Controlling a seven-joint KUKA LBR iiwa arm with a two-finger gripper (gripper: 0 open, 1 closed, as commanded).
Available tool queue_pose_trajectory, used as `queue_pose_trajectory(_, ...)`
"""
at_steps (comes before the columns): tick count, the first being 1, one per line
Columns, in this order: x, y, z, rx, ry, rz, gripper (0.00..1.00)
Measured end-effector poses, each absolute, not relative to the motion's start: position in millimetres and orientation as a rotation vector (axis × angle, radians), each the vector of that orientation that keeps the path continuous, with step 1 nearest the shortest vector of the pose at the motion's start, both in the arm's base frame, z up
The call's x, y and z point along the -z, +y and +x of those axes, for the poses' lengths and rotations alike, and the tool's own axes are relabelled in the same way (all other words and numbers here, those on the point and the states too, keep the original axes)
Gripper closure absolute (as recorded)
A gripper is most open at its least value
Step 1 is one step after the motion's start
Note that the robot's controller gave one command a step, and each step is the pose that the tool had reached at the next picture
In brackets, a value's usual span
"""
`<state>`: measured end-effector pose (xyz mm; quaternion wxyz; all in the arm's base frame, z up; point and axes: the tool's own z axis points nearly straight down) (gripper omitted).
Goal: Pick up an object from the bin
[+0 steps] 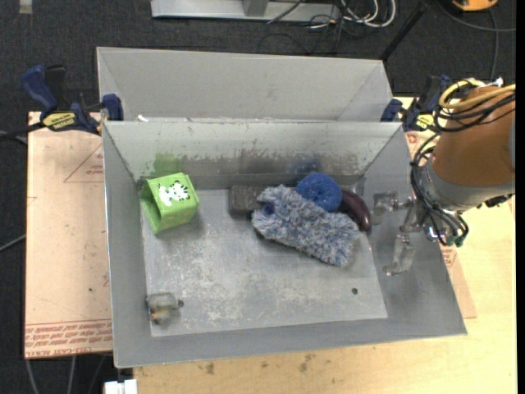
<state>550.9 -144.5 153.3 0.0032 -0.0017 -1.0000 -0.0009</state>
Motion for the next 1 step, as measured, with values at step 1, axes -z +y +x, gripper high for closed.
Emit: queue_pose_trajectory(1, -157.7, -144.0, 552.8, 0.001, -3.143, 0.000, 0.00)
